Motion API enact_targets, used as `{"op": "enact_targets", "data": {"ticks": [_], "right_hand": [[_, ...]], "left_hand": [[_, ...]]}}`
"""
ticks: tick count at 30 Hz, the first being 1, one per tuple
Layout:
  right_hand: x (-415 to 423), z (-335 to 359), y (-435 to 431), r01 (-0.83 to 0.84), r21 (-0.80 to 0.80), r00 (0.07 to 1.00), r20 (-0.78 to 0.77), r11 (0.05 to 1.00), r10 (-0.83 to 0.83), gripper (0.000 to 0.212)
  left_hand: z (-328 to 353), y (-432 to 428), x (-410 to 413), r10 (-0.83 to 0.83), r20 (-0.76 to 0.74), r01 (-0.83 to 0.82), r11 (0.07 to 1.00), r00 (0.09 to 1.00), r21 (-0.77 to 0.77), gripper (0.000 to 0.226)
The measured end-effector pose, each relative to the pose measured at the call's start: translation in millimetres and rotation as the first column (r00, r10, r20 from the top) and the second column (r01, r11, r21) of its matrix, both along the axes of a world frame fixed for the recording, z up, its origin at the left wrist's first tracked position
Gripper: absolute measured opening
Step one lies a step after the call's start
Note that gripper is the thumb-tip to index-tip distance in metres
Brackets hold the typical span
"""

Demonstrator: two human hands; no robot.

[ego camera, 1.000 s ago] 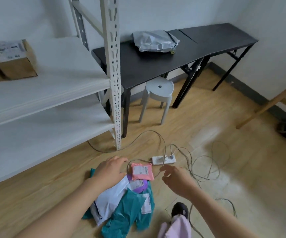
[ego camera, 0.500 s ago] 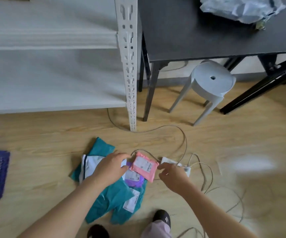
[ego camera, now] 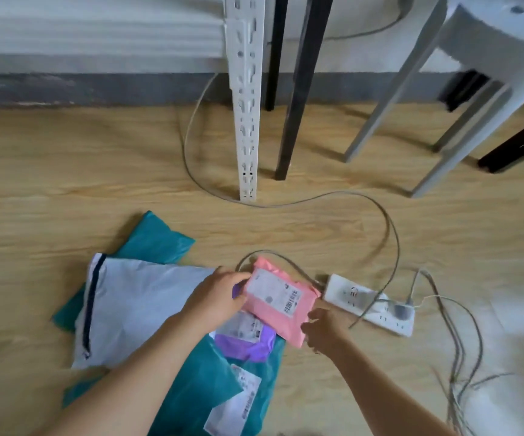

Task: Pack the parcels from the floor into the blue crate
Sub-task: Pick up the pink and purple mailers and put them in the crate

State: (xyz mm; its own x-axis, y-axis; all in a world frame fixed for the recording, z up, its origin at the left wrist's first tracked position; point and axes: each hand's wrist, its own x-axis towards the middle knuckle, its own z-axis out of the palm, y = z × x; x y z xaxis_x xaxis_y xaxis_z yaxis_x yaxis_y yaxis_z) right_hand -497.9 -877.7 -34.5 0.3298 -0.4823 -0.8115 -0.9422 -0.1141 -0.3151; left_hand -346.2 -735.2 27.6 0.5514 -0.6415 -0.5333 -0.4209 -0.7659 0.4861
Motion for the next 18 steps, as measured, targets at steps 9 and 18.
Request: {"op": "enact_targets", "data": {"ticks": [9, 18], "right_hand": [[1, -114, -3, 0.753, 0.474, 0.529, -0.021, 0.457, -0.849, 0.008], [19, -98, -20, 0.730, 0.373, 0.550, 0.176, 0.572, -0.816, 0.024]], "left_hand": [[-121, -2, -6, 0.035, -0.008, -0.035, 0.999, 0.999, -0.039, 0.050], [-111, 12, 1, 0.219, 0.007, -0.217, 0.968, 0.976, -0.126, 0.068]]}}
